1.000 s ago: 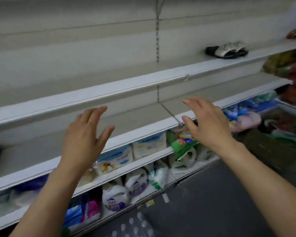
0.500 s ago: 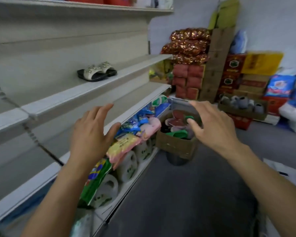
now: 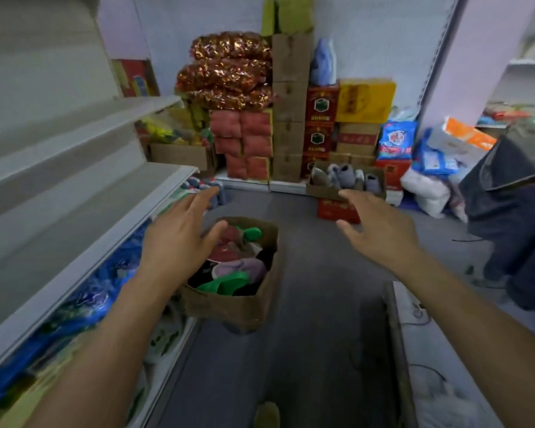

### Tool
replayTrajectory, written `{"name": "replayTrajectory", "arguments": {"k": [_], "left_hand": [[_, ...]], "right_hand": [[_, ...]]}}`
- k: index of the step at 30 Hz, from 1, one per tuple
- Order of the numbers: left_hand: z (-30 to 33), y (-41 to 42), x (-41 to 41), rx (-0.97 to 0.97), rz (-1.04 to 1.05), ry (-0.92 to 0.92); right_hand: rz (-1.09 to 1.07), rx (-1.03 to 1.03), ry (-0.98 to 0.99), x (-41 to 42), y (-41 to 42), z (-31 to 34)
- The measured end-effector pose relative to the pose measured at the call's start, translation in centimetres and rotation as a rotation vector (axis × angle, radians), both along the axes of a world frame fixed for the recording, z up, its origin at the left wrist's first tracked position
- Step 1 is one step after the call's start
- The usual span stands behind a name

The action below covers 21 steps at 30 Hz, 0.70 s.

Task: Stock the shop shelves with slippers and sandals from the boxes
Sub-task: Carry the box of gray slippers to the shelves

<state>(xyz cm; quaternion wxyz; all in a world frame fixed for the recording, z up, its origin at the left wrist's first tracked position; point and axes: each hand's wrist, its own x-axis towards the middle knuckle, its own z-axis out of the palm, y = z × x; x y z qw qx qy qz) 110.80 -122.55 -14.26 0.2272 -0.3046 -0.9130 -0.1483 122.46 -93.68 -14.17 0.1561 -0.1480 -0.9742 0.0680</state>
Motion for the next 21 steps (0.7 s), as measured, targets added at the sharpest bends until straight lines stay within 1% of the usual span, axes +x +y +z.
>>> {"name": "replayTrajectory", "arguments": {"k": [4,8,15,18,21], "left_hand": [[-0.7,7.7,-10.3,-0.046,-0.064,-0.037],[-1.1,16.4,-20.7,-0.070,-0.160,-0.130],[-3.8,33.6,-34.3,-0.053,-0.321,-0.262],[-5.5,41.4,-39.7,-0.011,-0.343,-0.309],[-7.2,49.2,-45.6,-0.010,-0.313,-0.345]], "right_hand": [[-0.093,-0.041,-0.002,-8.6,7.0,-1.6],[-0.152,-0.076,0.010,-16.6,13.9,-2.3],[-0.277,-0.033,-0.014,-27.4,28.6,-4.4],[-0.302,-0.070,-0.022,-32.3,36.1,-5.6],[-0.307,-0.080,-0.064,-37.9,44.3,-7.0]]}}
